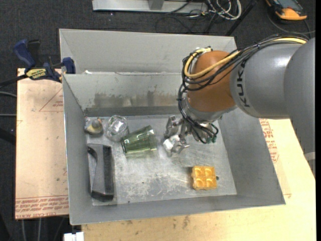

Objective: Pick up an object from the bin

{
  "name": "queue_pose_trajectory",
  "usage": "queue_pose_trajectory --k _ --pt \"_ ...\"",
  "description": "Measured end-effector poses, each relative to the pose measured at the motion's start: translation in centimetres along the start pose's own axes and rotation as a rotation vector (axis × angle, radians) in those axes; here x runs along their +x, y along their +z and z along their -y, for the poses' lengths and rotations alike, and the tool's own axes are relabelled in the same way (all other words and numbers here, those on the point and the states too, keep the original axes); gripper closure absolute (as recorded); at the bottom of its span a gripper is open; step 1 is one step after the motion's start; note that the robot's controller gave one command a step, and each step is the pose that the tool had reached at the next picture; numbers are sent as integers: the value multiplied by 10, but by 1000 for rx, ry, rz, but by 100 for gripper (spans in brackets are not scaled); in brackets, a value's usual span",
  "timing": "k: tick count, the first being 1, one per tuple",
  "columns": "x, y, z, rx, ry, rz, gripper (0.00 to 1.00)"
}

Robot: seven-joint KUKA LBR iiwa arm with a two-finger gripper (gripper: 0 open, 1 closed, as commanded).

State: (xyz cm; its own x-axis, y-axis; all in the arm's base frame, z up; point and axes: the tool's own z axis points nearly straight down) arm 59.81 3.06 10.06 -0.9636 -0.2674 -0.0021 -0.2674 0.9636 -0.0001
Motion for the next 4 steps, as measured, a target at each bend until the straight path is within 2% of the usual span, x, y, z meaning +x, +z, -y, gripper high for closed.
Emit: queue_pose_trajectory --k 1,2,3,4 --pt "-3 -31 -8 -1 -8 0 100" --pt "-4 -51 -9 0 -2 4 100" --pt "-6 -70 -5 -1 -6 0 100" --pt "-11 -153 23 0 36 2 100"
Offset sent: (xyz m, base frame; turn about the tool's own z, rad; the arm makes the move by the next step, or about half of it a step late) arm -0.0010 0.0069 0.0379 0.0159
